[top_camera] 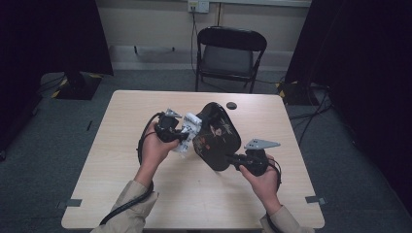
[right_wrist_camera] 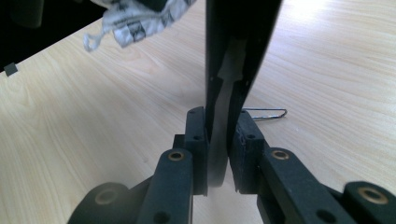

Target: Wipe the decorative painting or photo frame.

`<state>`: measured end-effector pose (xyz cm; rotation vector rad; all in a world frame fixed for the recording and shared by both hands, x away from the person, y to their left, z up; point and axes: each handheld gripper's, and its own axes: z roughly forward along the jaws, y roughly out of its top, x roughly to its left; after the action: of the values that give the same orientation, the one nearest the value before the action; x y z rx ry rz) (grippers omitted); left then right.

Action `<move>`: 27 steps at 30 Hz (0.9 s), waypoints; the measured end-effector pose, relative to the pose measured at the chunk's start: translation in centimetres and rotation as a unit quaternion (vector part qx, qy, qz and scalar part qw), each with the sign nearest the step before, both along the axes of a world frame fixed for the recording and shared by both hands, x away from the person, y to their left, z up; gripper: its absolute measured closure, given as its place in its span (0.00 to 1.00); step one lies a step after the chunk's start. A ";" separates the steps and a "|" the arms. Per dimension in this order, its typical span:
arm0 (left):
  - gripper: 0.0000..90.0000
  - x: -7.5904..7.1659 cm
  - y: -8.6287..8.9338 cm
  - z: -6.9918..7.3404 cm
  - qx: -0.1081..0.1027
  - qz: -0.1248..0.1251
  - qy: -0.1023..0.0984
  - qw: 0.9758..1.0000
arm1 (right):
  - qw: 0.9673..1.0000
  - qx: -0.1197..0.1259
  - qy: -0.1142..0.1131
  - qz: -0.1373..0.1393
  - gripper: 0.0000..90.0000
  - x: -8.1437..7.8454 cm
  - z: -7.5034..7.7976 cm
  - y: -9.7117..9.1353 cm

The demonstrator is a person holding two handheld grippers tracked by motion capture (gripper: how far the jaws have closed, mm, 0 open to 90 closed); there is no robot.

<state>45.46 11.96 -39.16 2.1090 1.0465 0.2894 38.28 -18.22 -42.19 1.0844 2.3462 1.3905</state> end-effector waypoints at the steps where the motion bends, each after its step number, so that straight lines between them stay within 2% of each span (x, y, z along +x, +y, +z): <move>1: 0.86 0.0 0.0 -0.3 0.000 0.001 0.003 1.000 | 1.000 0.000 0.000 0.000 0.88 0.0 0.0 0.0; 2: 0.86 0.0 0.0 -0.3 0.000 0.001 0.003 1.000 | 1.000 0.000 0.000 0.000 0.88 0.0 0.0 0.0; 3: 0.86 0.0 0.0 -1.0 0.001 0.003 0.006 1.000 | 1.000 0.000 0.000 0.000 0.88 0.0 0.0 0.0; 6: 0.86 -0.1 0.0 -1.7 0.001 0.006 0.014 1.000 | 1.000 0.000 0.000 0.000 0.88 0.0 0.0 0.0; 8: 0.86 -0.1 0.0 -1.9 0.004 0.003 0.015 1.000 | 1.000 0.001 0.000 0.000 0.88 0.0 0.0 0.0; 19: 0.86 -1.1 -0.4 -5.4 0.020 -0.004 0.047 0.999 | 1.000 0.001 -0.001 -0.001 0.88 0.0 0.0 0.0; 20: 0.86 -1.1 -0.4 -5.4 0.020 -0.004 0.047 0.999 | 1.000 0.001 -0.001 -0.001 0.88 0.0 0.0 0.0; 22: 0.86 -1.3 -0.7 -6.3 0.036 -0.011 0.066 0.997 | 1.000 0.001 -0.001 0.000 0.88 0.0 0.0 0.0; 27: 0.86 -1.9 -0.8 -7.3 0.046 -0.021 0.078 0.996 | 1.000 0.002 0.000 0.001 0.88 0.0 0.0 0.0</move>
<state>43.55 11.11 -46.45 2.2636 1.0960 0.1561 38.32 -18.26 -42.22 1.0839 2.3455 1.3949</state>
